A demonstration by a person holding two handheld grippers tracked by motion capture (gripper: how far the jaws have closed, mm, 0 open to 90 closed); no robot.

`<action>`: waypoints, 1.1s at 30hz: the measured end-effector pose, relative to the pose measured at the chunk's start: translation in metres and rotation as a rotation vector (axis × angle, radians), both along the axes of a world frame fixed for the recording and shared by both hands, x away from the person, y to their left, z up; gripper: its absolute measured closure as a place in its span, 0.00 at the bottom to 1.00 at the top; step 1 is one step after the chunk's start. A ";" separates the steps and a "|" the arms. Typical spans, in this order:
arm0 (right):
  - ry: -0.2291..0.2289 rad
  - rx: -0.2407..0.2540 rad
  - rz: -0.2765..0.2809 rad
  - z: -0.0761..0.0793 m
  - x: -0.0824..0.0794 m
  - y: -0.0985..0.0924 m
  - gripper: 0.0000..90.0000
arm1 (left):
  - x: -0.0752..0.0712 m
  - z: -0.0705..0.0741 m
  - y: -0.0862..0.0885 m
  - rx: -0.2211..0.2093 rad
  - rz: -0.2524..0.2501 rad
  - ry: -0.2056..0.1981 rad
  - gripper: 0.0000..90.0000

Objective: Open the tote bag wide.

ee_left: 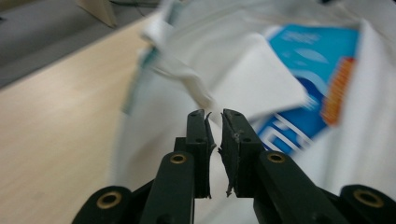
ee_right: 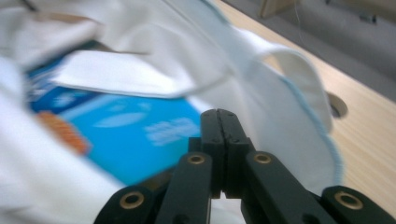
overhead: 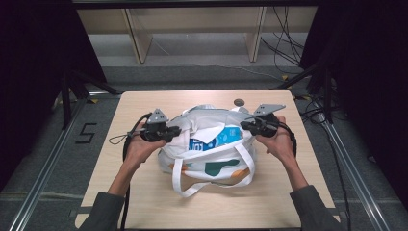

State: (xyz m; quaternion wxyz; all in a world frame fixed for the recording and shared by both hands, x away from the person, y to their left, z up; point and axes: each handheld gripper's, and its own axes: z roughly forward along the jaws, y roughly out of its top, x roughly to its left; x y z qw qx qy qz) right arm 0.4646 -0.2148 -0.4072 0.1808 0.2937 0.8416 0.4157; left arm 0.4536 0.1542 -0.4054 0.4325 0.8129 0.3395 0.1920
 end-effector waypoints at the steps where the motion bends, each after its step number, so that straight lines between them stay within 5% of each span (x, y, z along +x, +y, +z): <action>1: -0.029 0.013 0.031 0.002 -0.014 0.005 1.00 | 0.008 -0.005 0.002 -0.026 0.037 0.000 0.88; 3: -0.047 -0.003 0.060 0.002 -0.020 0.007 1.00 | 0.012 -0.009 0.003 -0.021 0.060 0.001 0.89; 5: -0.064 -0.038 0.109 -0.001 -0.044 0.014 1.00 | 0.021 -0.018 0.008 -0.019 0.090 0.022 0.90; 8: -0.086 -0.083 0.120 -0.005 -0.051 0.012 1.00 | 0.027 -0.025 0.010 -0.018 0.105 0.037 0.91; 9: -0.048 -0.136 0.102 -0.014 -0.058 0.006 1.00 | 0.029 -0.028 0.010 -0.022 0.111 0.046 0.92; 10: -0.048 -0.136 0.102 -0.014 -0.058 0.006 1.00 | 0.030 -0.029 0.010 -0.024 0.117 0.049 0.92; 13: 0.062 -0.198 0.123 -0.034 -0.065 0.000 1.00 | 0.035 -0.032 0.007 -0.002 0.120 0.052 0.94; 16: 0.098 -0.198 0.139 -0.042 -0.074 -0.005 1.00 | 0.041 -0.036 0.007 0.042 0.120 0.061 0.99; 17: 0.107 -0.206 0.133 -0.044 -0.077 -0.003 1.00 | 0.046 -0.041 0.012 0.099 0.114 0.101 0.99; 19: 0.104 -0.219 0.153 -0.049 -0.077 -0.002 1.00 | 0.048 -0.045 0.012 0.081 0.126 0.116 0.99; 23: 0.120 -0.199 0.132 -0.048 -0.077 -0.004 1.00 | 0.046 -0.042 0.010 0.079 0.136 0.117 0.99; 27: 0.048 -0.155 0.161 -0.029 -0.076 -0.006 1.00 | 0.033 -0.031 0.005 0.060 0.118 0.078 0.92; 28: -0.017 -0.101 0.143 -0.015 -0.072 -0.008 1.00 | 0.030 -0.030 0.002 0.065 0.115 0.071 0.91; 30: -0.081 -0.080 0.131 -0.004 -0.065 -0.007 1.00 | 0.020 -0.026 -0.001 0.065 0.075 0.061 0.90; 33: -0.080 -0.039 0.100 0.002 -0.056 -0.005 1.00 | 0.005 -0.025 -0.002 0.090 0.012 0.074 0.89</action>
